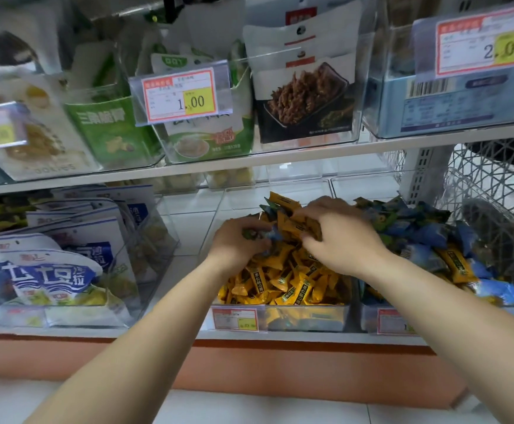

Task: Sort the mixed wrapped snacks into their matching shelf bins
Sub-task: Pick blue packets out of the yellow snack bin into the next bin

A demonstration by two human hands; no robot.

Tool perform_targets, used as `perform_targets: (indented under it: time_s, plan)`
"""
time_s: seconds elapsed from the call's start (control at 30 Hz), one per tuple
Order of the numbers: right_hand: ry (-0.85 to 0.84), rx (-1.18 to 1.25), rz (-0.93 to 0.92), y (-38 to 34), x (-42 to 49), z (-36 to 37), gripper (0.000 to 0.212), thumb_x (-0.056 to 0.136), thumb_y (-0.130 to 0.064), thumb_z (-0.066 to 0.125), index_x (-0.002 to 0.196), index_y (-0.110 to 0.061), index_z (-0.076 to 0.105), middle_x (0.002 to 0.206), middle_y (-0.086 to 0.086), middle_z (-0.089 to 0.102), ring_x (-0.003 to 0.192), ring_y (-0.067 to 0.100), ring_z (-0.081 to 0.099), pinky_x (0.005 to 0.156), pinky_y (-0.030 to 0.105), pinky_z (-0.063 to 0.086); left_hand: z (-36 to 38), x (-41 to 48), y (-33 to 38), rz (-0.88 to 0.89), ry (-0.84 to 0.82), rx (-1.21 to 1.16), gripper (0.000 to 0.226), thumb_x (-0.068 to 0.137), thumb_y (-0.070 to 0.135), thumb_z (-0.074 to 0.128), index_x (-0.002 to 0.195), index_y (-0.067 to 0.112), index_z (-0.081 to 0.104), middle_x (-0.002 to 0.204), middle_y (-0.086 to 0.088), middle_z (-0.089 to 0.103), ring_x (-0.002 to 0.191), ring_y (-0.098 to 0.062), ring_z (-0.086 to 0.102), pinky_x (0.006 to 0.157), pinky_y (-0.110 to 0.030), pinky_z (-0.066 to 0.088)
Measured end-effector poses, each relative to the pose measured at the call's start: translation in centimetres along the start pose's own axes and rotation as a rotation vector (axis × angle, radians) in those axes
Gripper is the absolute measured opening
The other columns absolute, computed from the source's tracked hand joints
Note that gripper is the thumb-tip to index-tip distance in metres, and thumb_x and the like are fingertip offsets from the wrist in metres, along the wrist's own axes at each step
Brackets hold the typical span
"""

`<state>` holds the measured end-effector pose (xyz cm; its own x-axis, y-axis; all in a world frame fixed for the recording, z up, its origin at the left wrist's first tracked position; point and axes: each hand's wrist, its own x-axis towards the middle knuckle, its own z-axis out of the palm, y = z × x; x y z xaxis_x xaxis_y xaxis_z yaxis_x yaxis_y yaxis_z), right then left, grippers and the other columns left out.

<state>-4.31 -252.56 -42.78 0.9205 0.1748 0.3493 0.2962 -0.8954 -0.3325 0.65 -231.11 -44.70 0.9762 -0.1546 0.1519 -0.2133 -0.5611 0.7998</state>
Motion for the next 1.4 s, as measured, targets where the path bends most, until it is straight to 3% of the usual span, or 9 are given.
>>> perform_targets:
  time_s: [0.13,0.23,0.37,0.57,0.77,0.87,0.93,1.17,1.4]
  plan:
    - [-0.167,0.150,-0.039,-1.4,0.2,1.1,0.067,0.091,-0.051,0.055,0.152,-0.041,0.029,0.152,-0.007,0.045,0.135,0.019,0.047,0.107,0.039,0.045,-0.8,-2.2,2.1,-0.042,0.042,-0.353,0.027,0.077,0.006,0.081,0.096,0.025,0.078,0.096,0.004,0.075,0.093,-0.022,0.072,0.084,-0.038,0.060]
    - [-0.183,0.476,0.038,-2.1,0.6,1.6,0.059,0.095,-0.048,0.052,0.151,-0.039,0.035,0.149,-0.006,0.050,0.134,0.015,0.049,0.110,0.040,0.044,-0.7,-3.3,3.3,-0.088,0.007,-0.576,0.028,0.082,0.000,0.075,0.105,0.017,0.075,0.104,-0.005,0.075,0.099,-0.029,0.071,0.089,-0.042,0.058]
    - [-0.151,1.004,0.271,-3.2,0.7,1.3,0.037,0.103,-0.038,0.047,0.140,-0.034,0.052,0.124,0.000,0.065,0.088,0.019,0.075,0.077,0.038,0.062,0.2,-3.9,4.6,-0.109,-0.011,-0.717,0.029,0.089,0.000,0.067,0.113,0.015,0.070,0.112,-0.011,0.073,0.106,-0.030,0.069,0.091,-0.037,0.055]
    - [0.064,1.060,0.366,-1.3,0.7,-0.9,0.007,0.095,-0.036,0.064,0.100,-0.033,0.067,0.090,0.005,0.075,0.067,0.021,0.073,0.053,0.029,0.056,2.3,-3.9,6.0,-0.057,-0.249,-0.865,0.040,0.096,0.001,0.053,0.135,0.009,0.057,0.120,-0.014,0.070,0.112,-0.025,0.067,0.095,-0.030,0.054]
    - [0.109,0.878,0.289,1.7,0.1,-2.3,0.006,0.087,-0.036,0.071,0.088,-0.030,0.068,0.082,-0.002,0.071,0.073,0.016,0.069,0.058,0.031,0.056,2.7,-2.6,6.1,0.088,-0.353,-0.506,0.023,0.093,0.034,0.062,0.104,0.052,0.071,0.110,0.026,0.070,0.106,0.005,0.063,0.084,-0.016,0.052]
    - [0.286,0.600,0.239,4.4,-0.6,-2.8,0.007,0.087,-0.030,0.067,0.091,-0.034,0.064,0.095,-0.012,0.065,0.087,0.008,0.060,0.073,0.020,0.047,2.5,0.0,4.3,0.086,-0.017,-0.154,0.015,0.089,0.039,0.065,0.102,0.039,0.073,0.105,0.019,0.072,0.102,-0.001,0.064,0.083,-0.021,0.047]
    - [0.329,0.365,0.210,6.3,-1.3,-2.9,0.016,0.087,-0.031,0.060,0.102,-0.035,0.061,0.107,-0.007,0.060,0.096,0.012,0.056,0.079,0.028,0.044,2.8,1.8,2.5,0.071,0.155,0.092,0.013,0.092,0.032,0.063,0.104,0.034,0.068,0.107,0.011,0.068,0.104,-0.010,0.063,0.078,-0.021,0.044]
    - [0.075,-0.061,0.187,9.9,-2.9,-0.7,0.024,0.096,-0.038,0.051,0.115,-0.028,0.062,0.117,-0.003,0.055,0.103,0.023,0.055,0.073,0.030,0.035,5.1,9.2,-0.8,-0.230,0.061,0.253,0.069,0.093,0.062,0.046,0.148,0.021,0.038,0.146,-0.011,0.048,0.133,-0.032,0.046,0.110,-0.049,0.035]
    - [0.036,-0.081,0.207,9.8,-2.9,-0.9,0.027,0.096,-0.046,0.048,0.114,-0.034,0.064,0.119,-0.008,0.059,0.115,0.021,0.051,0.084,0.033,0.040,5.0,10.8,-0.8,-0.166,0.040,0.280,0.035,0.078,0.050,0.074,0.099,0.026,0.058,0.100,0.002,0.063,0.092,-0.020,0.058,0.069,-0.031,0.037]
